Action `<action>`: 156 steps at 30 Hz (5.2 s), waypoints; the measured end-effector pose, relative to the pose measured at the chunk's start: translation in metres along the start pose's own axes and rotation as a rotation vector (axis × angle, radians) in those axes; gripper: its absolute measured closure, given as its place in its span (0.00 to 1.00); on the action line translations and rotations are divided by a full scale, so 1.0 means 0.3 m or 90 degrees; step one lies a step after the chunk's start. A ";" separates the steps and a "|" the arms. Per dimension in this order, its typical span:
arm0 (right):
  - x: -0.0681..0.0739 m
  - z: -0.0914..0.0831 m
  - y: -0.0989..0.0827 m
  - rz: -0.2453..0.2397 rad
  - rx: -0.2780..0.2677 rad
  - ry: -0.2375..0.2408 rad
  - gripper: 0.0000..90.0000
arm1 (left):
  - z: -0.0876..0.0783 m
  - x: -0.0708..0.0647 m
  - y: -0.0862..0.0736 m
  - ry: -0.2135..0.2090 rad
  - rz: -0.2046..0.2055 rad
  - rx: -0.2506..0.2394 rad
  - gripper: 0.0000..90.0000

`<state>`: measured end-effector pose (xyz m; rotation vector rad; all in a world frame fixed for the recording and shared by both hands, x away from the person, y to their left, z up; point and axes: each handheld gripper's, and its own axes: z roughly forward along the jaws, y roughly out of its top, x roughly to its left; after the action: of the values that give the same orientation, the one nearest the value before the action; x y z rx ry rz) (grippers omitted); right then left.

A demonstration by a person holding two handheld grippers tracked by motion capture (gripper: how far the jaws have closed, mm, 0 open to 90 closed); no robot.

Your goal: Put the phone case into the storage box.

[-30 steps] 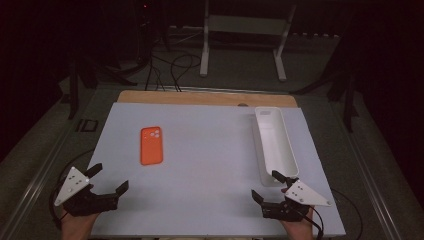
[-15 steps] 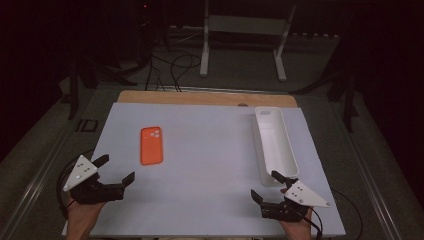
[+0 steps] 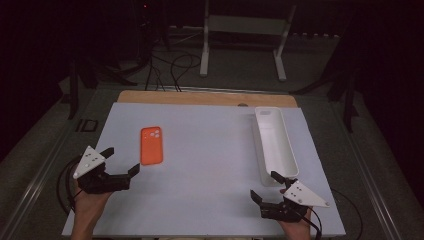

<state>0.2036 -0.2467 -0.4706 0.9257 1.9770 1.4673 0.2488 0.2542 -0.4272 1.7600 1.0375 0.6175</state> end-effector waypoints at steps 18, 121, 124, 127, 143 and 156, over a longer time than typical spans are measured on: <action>0.002 0.004 0.001 -0.004 0.002 0.000 0.11 | 0.076 -0.008 0.024 -0.003 0.006 0.010 0.00; 0.005 0.009 0.000 -0.015 0.013 -0.001 0.11 | 0.400 -0.009 -0.007 -0.017 -0.004 0.147 1.00; 0.004 0.009 -0.001 -0.014 0.013 -0.002 0.11 | 0.413 -0.014 -0.015 -0.013 0.000 0.156 1.00; 0.004 0.008 0.000 -0.012 0.012 -0.003 0.11 | 0.419 -0.017 -0.017 -0.013 0.000 0.156 1.00; 0.005 0.016 -0.001 -0.014 0.015 0.000 0.11 | 0.474 -0.041 -0.037 -0.016 0.005 0.181 1.00; 0.002 0.015 -0.003 -0.015 0.016 -0.003 0.11 | 0.518 -0.048 -0.066 -0.015 0.003 0.210 1.00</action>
<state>0.2064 -0.2438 -0.4727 0.9124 2.0017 1.4289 0.3547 0.1704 -0.5075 2.0502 1.1697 0.4452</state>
